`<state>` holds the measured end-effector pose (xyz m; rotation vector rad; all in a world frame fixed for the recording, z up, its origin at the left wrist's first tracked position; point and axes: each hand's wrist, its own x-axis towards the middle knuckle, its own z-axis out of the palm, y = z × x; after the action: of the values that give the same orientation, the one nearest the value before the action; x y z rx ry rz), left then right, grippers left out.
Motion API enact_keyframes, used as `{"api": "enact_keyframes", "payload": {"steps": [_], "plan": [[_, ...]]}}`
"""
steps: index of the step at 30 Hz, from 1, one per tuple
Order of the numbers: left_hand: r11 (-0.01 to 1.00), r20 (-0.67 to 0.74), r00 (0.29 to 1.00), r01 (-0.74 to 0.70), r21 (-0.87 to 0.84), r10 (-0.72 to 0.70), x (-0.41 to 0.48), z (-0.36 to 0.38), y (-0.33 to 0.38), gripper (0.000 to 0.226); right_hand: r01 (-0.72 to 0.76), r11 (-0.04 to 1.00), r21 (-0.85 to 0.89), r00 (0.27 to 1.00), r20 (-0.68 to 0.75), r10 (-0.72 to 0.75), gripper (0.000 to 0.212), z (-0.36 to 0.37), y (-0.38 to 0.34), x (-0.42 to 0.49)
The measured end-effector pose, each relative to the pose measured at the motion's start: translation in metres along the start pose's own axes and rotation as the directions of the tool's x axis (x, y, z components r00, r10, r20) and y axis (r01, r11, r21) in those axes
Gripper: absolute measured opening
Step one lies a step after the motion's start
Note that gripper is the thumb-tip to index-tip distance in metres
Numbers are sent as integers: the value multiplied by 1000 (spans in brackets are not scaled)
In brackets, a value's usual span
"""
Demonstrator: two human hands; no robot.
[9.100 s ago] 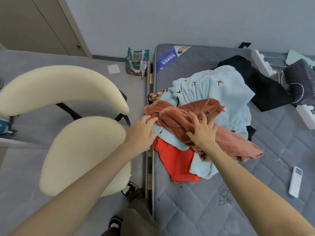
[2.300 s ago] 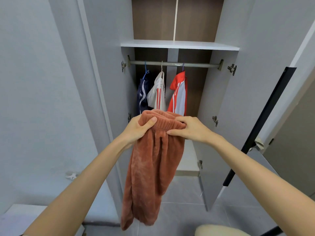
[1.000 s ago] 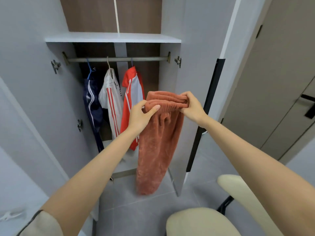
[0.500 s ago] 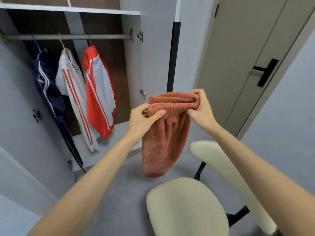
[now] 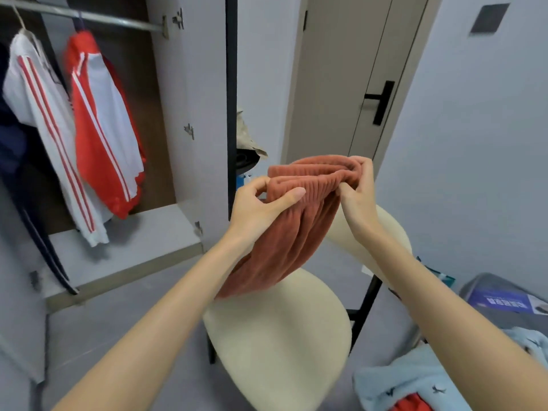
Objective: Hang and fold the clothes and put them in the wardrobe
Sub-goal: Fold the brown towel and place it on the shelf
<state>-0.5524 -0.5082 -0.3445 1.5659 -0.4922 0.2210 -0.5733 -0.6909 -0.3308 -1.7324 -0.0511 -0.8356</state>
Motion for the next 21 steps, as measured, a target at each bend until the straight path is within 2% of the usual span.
{"api": "enact_keyframes", "payload": {"steps": [4, 6, 8, 12, 14, 18, 21], "plan": [[1000, 9, 1000, -17, -1, 17, -69, 29, 9, 28, 32, 999, 6, 997, 71, -32, 40, -60, -8, -61], [1000, 20, 1000, 1, 0, -1, -99, 46, 14, 26, 18, 1000, -18, 998, 61, -17, 41, -85, -8, -87], [1000, 39, 999, 16, 1, -16, -124, 66, 21, 31, 4, 999, -46, 1000, 2, -4, 40, -109, -7, -107], [999, 107, 994, 0, -35, 3, -158, 113, 35, 39, 19, 998, 51, 985, -174, -10, 37, -156, -3, -134], [1000, 114, 994, 5, -20, -3, -169, 128, 37, 45, -17, 998, 58, 977, -210, 29, 37, -172, 2, -144], [997, 133, 988, 73, 28, -76, -183, 132, 20, 46, -90, 995, 51, 976, -195, 98, 37, -176, 19, -155], [984, 127, 976, 175, 16, -176, -187, 123, -5, 43, -140, 990, -5, 985, -102, 139, 33, -165, 39, -159]]}}
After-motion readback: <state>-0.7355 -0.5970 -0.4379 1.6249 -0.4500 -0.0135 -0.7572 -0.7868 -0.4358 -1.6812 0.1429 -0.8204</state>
